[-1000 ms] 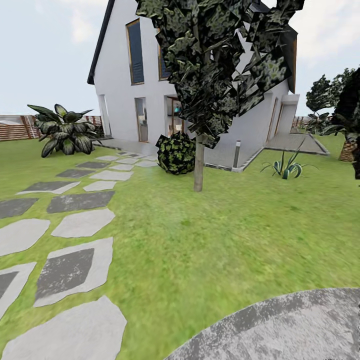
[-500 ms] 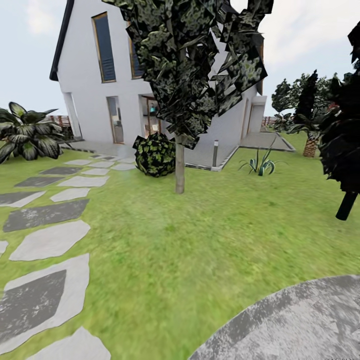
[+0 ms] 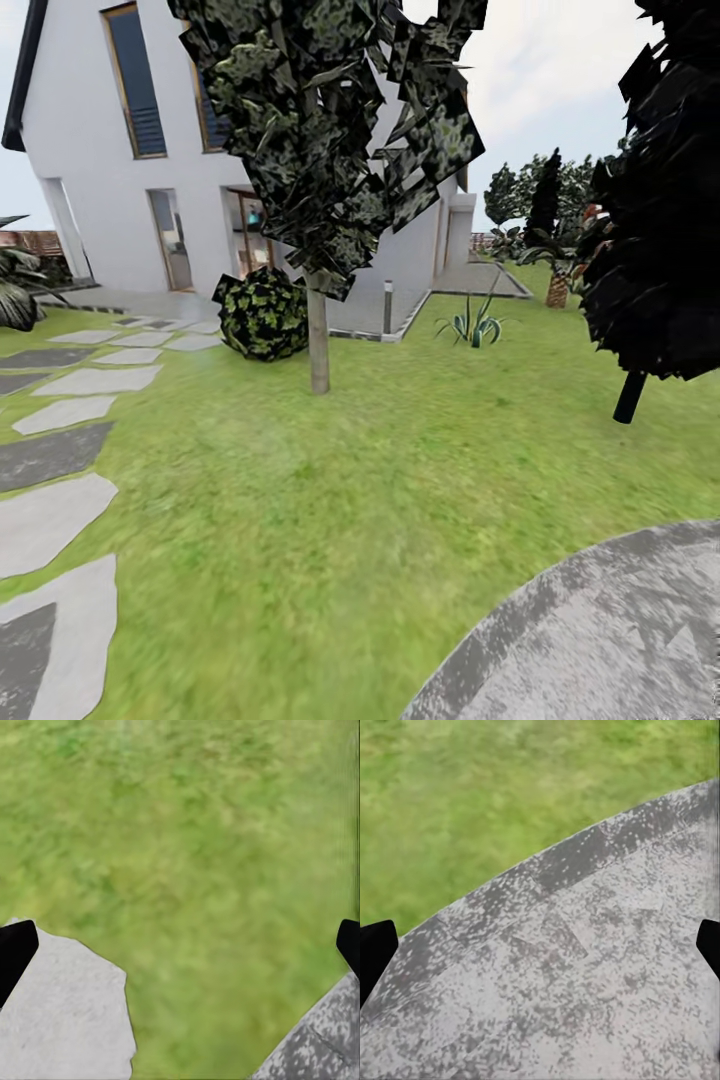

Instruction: In the garden, pick up the pesticide atomizer on the floor and spray pesticide onto both trees until each tree trunk is fully covered.

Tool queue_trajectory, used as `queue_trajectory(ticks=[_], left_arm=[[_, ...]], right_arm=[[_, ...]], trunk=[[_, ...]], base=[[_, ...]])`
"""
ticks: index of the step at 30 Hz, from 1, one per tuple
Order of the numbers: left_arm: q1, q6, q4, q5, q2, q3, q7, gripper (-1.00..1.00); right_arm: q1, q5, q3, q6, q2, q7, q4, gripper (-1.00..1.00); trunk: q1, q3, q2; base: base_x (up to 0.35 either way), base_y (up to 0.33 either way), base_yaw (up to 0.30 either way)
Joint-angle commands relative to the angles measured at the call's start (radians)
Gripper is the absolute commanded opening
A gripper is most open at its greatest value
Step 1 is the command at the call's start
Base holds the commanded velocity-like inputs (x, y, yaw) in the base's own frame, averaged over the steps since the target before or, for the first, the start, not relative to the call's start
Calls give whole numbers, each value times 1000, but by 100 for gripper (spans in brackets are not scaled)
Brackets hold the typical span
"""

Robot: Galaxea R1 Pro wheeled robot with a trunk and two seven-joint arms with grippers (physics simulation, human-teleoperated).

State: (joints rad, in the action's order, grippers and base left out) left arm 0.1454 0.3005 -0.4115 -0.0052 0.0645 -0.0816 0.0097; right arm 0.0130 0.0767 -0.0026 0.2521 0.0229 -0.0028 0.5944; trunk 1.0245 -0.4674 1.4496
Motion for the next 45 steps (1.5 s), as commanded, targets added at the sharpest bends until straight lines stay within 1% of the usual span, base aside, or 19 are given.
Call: queue_trajectory(ticks=[1, 13, 26, 45], left_arm=[[0, 3, 0, -1, 0, -1, 1, 100], [0, 3, 0, -1, 1, -1, 1, 100], [0, 3, 0, 0, 1, -1, 1, 100], [0, 3, 0, 0, 1, -1, 1, 100]], right_arm=[[1, 8, 0, 3, 0, 0, -1, 100], [1, 8, 1, 3, 0, 0, -12, 100], [1, 7, 1, 3, -1, 0, -25, 100], [1, 6, 1, 3, -1, 0, -25, 100]], trunk=[[0, -1, 0], [0, -3, 0], [0, -18, 0], [0, -42, 0]], base=[[296, 79, -293], [295, 76, -292], [268, 56, -221], [20, 1, -193]])
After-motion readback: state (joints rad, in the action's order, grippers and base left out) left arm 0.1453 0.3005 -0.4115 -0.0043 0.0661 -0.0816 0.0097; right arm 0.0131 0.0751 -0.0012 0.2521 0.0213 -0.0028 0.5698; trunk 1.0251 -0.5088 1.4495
